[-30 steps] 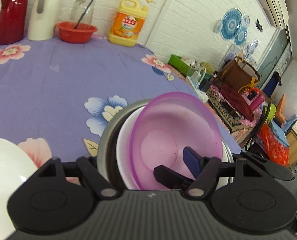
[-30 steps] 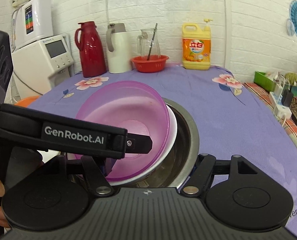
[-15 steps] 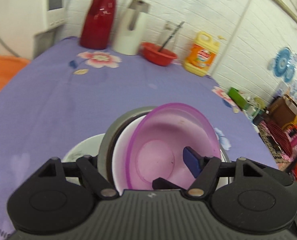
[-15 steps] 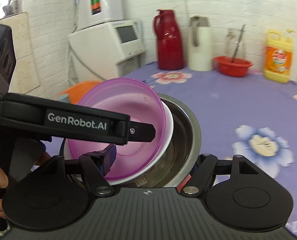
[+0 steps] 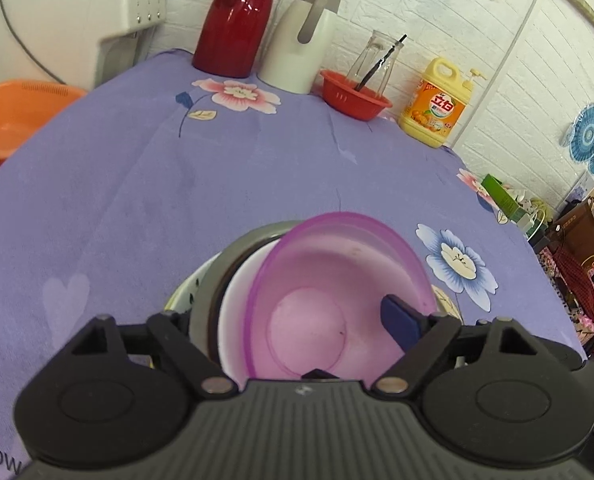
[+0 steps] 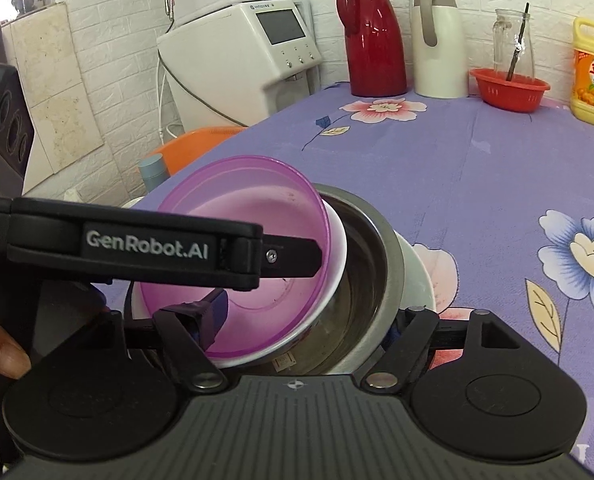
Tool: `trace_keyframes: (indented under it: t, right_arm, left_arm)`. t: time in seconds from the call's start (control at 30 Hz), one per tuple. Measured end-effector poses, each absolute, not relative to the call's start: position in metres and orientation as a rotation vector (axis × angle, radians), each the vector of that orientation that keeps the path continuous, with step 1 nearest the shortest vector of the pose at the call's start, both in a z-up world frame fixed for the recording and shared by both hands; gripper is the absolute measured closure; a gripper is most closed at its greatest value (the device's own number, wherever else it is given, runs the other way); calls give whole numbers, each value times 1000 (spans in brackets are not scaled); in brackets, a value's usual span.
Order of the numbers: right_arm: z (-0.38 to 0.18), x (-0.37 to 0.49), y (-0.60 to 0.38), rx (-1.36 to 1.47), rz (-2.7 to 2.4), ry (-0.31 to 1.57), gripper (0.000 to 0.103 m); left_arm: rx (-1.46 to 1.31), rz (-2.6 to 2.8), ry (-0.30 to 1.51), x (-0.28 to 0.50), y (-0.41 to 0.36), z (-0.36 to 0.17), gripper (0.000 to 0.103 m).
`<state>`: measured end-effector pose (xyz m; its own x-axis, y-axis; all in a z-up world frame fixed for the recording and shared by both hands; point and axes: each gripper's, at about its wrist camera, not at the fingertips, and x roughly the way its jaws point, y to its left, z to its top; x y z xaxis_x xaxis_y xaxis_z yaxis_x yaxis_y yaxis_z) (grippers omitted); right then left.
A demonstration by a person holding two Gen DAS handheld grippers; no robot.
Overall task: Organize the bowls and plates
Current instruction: 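Lift the bowl stack with the left gripper onto the plate stack and release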
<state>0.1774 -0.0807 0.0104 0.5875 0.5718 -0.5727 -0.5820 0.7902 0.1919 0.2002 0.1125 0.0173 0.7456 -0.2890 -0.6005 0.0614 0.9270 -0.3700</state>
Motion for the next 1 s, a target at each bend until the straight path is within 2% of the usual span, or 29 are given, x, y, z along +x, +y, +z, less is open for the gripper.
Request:
trace_keyframes:
  t: [0.07,0.27,0.4,0.63,1.0]
  right_arm:
    - [12,177,-83,-6,672,660,0]
    - [32,166,-97,-19,586,506,0]
    - [30,172,-110,6,550,513,0]
    - [22,172,-121,41,545,553,0]
    - [27,169,-135,84,524,518,0]
  left_arm:
    - [-363,-198,712,201,115,18,15]
    - [-406,-164,675,200,120,26,13]
    - [-376,-182,677,201,117,30,7]
    - [-388,-215,710,203,113,21,7]
    - [-390,-122,573,188,133,46,6]
